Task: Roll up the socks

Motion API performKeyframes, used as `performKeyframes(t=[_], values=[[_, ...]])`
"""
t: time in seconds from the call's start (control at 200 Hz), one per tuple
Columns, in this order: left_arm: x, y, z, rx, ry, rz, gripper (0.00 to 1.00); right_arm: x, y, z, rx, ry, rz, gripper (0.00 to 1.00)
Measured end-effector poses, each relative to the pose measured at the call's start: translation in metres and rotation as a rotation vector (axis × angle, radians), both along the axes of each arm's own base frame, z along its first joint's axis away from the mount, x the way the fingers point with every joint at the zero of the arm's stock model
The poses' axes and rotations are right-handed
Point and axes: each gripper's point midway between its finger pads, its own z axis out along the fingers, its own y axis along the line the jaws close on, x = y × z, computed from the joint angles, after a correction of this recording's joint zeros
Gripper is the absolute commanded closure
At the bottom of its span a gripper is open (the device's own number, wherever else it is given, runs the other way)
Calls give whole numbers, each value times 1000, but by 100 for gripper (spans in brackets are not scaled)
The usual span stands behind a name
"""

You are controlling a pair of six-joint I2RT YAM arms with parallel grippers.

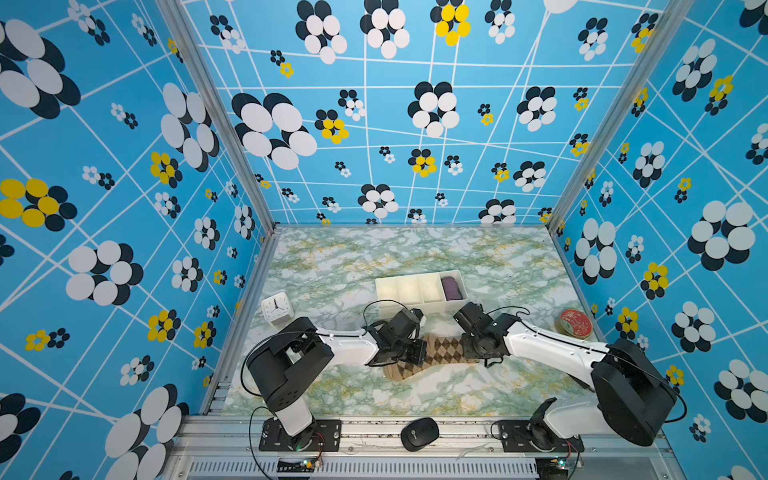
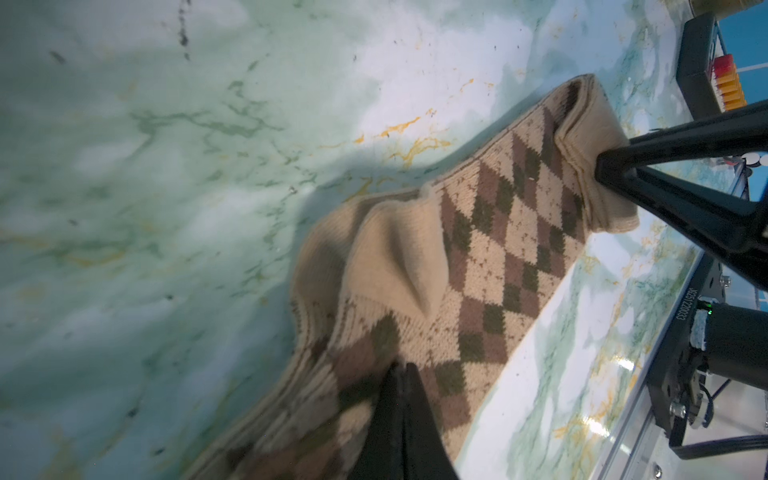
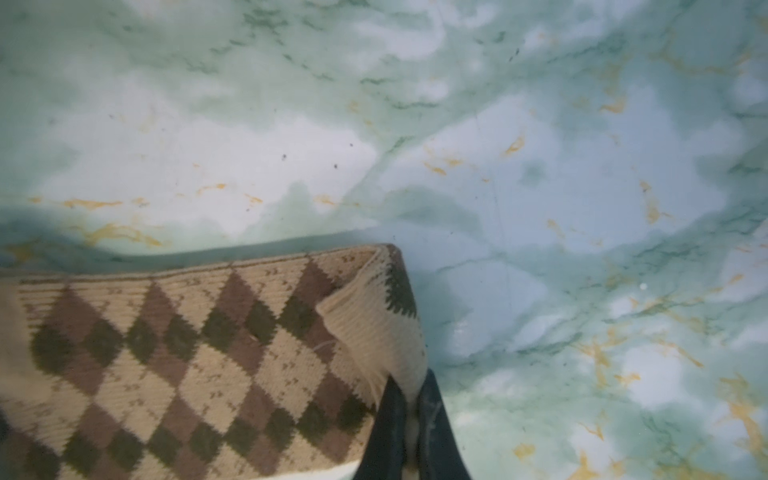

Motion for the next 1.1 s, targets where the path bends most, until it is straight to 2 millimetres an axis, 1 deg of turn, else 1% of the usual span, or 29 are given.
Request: performKeyframes(t=[0.345, 0.66, 0.785, 0.88, 1.1], values=[[0, 0, 0, -2, 4, -1, 94, 5, 11, 4, -43, -26, 38, 100], [0, 1, 0, -1, 9, -1, 94, 5, 15, -1, -98, -21, 50, 100], [0, 1, 0, 4, 13, -1, 94, 4, 18, 0, -125, -24, 62, 95], [0, 1, 0, 7, 15, -1, 94, 4, 20, 1, -135, -29, 67, 87], [0, 1, 0, 8, 16, -1, 94, 2, 21, 2, -145, -28, 70, 85]])
